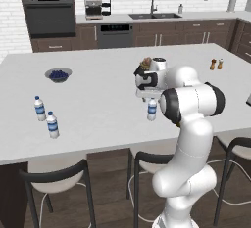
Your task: Move the plastic bottles in the middle to the plastics group, and the glass bottles in the middle to the glass group.
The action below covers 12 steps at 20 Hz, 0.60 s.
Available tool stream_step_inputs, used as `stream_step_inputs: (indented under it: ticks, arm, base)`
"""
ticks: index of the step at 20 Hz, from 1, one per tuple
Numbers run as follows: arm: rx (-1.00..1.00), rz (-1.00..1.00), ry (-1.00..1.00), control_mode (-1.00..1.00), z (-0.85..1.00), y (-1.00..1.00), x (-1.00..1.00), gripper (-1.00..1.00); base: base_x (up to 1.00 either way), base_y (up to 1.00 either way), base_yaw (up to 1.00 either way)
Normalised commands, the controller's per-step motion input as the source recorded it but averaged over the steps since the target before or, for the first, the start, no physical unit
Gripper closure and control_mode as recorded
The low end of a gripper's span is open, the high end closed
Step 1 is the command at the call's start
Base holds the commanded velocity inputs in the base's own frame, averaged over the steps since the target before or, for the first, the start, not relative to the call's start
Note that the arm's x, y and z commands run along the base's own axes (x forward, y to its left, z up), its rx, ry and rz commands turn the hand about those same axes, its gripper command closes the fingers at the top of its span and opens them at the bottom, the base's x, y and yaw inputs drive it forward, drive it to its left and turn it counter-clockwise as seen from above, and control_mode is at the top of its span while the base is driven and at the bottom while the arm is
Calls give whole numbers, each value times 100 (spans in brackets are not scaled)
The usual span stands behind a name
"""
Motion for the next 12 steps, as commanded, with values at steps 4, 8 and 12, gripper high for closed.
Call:
stream_step_inputs:
  ticks: [4,8,12]
  arm:
    - [0,0,0,-100,0,0,0,100]
    - [0,0,0,-100,0,0,0,100]
    - [0,0,0,-100,0,0,0,100]
  base:
    - [0,0,0]
    - [0,0,0]
    - [0,0,0]
